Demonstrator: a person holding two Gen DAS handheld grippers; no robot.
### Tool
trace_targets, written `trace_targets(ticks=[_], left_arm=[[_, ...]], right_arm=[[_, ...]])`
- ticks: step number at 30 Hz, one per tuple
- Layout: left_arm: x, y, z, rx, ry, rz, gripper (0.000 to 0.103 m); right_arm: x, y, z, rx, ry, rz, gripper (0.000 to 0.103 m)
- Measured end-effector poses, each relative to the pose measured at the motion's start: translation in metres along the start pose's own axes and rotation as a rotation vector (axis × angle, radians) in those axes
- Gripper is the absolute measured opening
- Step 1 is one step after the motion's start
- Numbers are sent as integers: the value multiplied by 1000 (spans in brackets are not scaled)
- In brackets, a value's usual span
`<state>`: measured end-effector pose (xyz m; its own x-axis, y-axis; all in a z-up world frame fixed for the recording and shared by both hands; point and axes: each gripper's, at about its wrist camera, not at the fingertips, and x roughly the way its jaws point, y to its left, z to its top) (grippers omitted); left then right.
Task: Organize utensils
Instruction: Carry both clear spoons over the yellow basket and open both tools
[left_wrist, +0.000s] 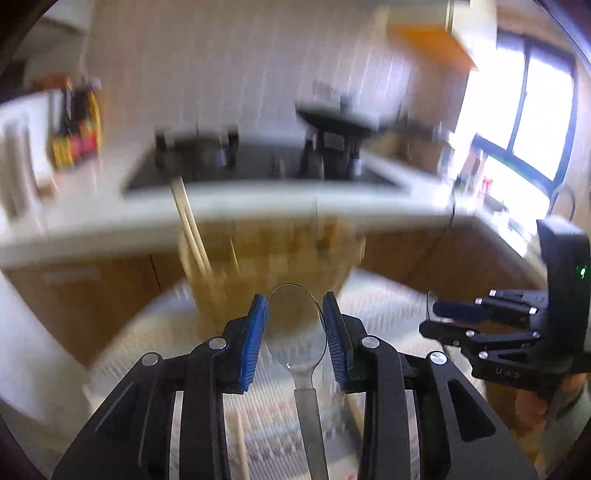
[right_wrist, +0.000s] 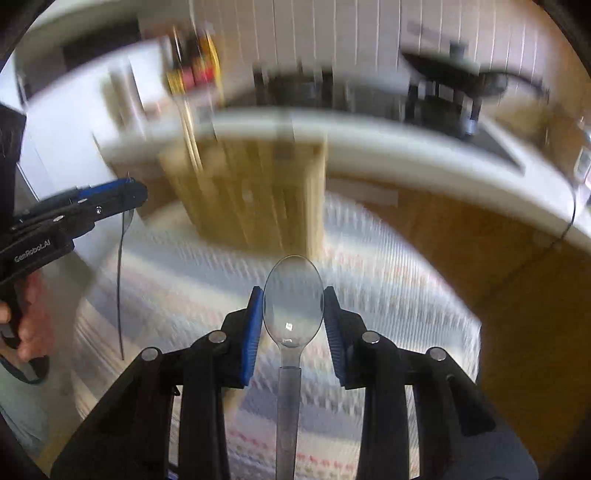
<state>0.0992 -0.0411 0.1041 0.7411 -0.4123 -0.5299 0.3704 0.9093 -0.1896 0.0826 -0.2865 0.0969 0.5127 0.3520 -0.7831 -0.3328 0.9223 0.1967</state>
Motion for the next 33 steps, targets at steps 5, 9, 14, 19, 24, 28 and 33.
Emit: trace_targets(ticks=[5,9,14,19,24,28,33], left_arm=[[-39,8,63,-7,-216,87,30],[-32,18,94,18,-306,163,30],[-11,31,99,14,-420,192,30],[14,41,92,17,-496,214,30],[32,46,79,15,-517,237,30],[44,41,69,50,-522,246,31],[58,39,59,57,-515,259,31]], right_arm=[[-49,6,61,23,-277,31,29],[-68,12,105,55,-463,2,30],[-38,4,138,81,-576,-78,30],[0,1,147,66,-627,-102,30],[45,-5,141,41,-615,-110,30],[68,-7,134,20,-613,-130,30],[79,-12,128,13,-614,-140,30]])
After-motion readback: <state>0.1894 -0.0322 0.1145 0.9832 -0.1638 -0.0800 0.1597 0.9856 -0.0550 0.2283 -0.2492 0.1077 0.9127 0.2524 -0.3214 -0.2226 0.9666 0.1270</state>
